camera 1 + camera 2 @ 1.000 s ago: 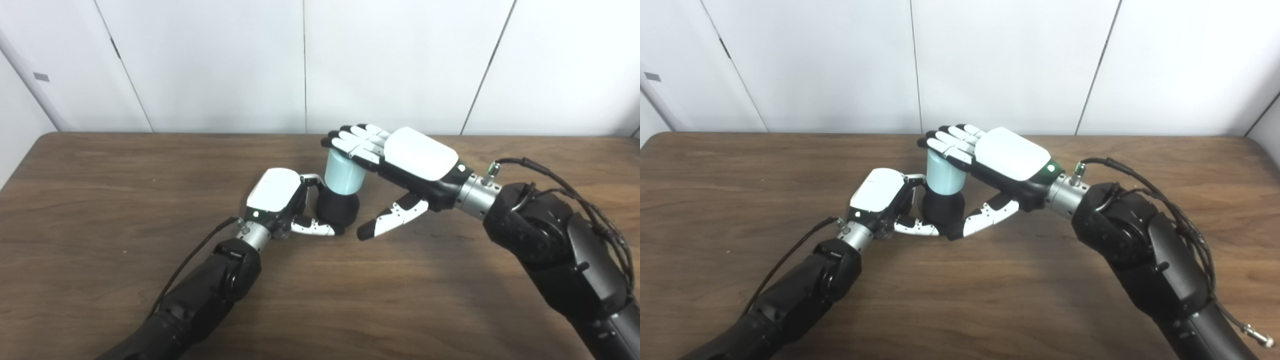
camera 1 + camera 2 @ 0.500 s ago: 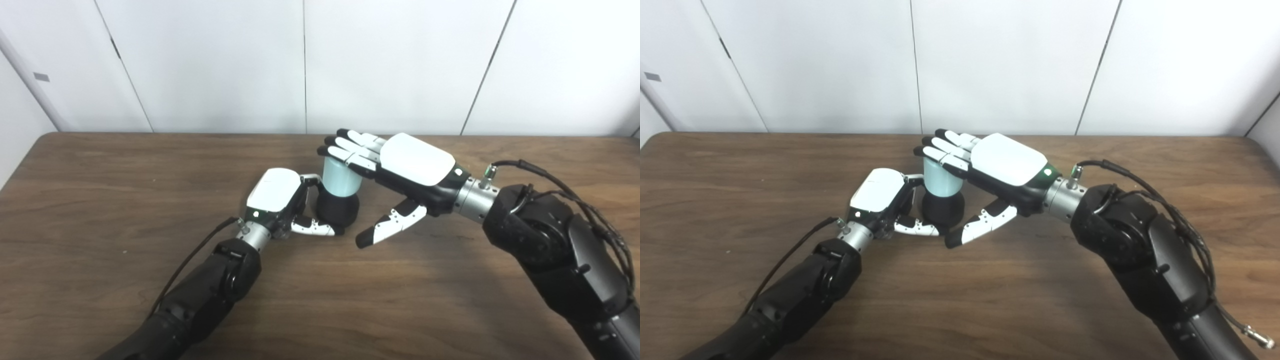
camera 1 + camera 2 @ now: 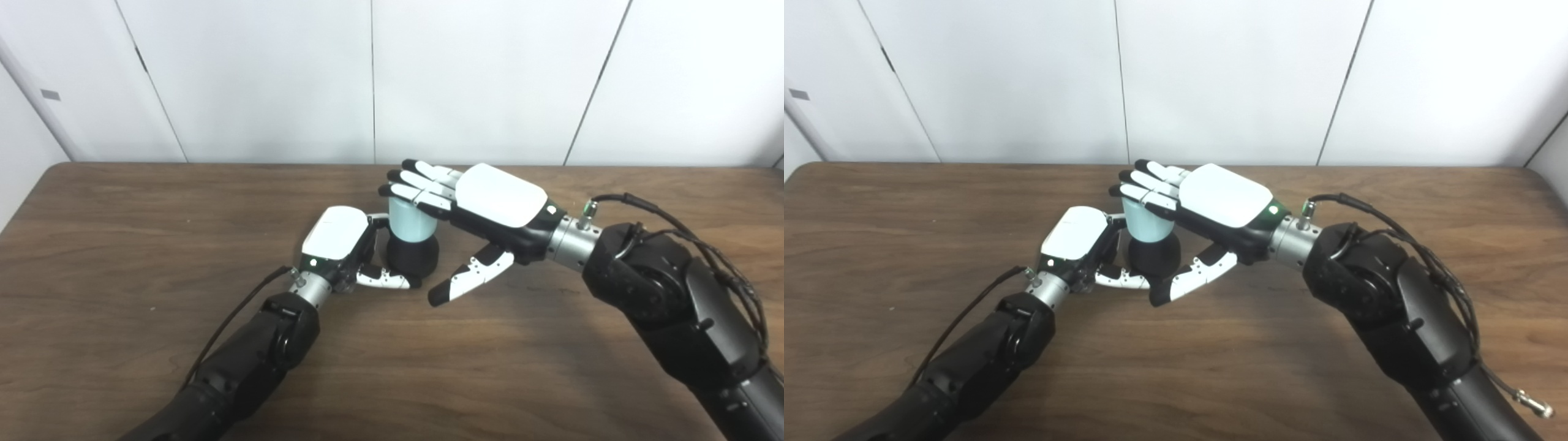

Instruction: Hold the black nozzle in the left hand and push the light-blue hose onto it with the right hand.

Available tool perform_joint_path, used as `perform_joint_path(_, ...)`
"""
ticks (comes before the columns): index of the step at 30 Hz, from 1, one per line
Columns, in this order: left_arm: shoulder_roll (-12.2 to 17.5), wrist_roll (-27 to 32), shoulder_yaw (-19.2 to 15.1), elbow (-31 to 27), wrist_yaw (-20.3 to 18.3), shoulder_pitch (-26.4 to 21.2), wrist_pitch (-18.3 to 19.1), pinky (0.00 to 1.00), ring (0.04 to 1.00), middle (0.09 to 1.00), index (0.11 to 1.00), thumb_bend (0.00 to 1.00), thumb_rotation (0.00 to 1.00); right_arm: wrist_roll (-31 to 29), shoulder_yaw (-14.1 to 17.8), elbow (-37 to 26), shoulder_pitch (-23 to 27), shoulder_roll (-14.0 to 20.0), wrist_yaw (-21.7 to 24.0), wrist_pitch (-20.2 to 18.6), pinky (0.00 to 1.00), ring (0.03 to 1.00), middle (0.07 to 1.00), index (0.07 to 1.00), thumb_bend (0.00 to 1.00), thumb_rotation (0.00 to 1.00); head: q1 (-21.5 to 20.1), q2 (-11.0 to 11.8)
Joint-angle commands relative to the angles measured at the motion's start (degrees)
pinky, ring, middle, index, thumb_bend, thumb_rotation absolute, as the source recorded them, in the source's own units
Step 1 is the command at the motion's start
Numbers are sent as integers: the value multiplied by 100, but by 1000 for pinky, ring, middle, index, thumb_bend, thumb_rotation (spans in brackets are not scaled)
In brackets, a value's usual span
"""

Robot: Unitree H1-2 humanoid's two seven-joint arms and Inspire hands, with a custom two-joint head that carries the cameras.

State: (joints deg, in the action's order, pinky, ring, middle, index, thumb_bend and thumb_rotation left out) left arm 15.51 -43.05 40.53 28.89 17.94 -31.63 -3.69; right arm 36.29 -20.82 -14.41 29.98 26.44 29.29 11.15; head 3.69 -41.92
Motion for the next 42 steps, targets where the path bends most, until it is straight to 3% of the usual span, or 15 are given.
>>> perform_joint_path(1,-126,-240,486,359,-837,668,-146,229,294,403,519,514,0,119,-131,131,11,177,373,-65,948,1000,995,971,835,1000,3,-6)
perform_joint_path(9,-109,-250,511,312,-931,655,-106,247,316,412,523,514,0,429,-105,80,83,334,420,-133,976,1000,993,952,807,1000,-15,-23)
perform_joint_path(20,-87,-259,495,313,-870,685,-111,232,301,407,522,514,0,1168,-232,22,103,276,536,-548,984,1000,991,950,792,1000,-5,-40)
perform_joint_path(31,-88,-240,494,299,-891,667,-134,216,280,400,520,513,0,844,-299,-30,19,256,646,-617,970,995,980,944,801,1000,-18,-76)
perform_joint_path(42,-61,-221,472,197,-998,659,-40,257,330,416,521,515,0,351,-437,-136,-43,176,663,-689,849,950,958,934,800,987,-3,-103)
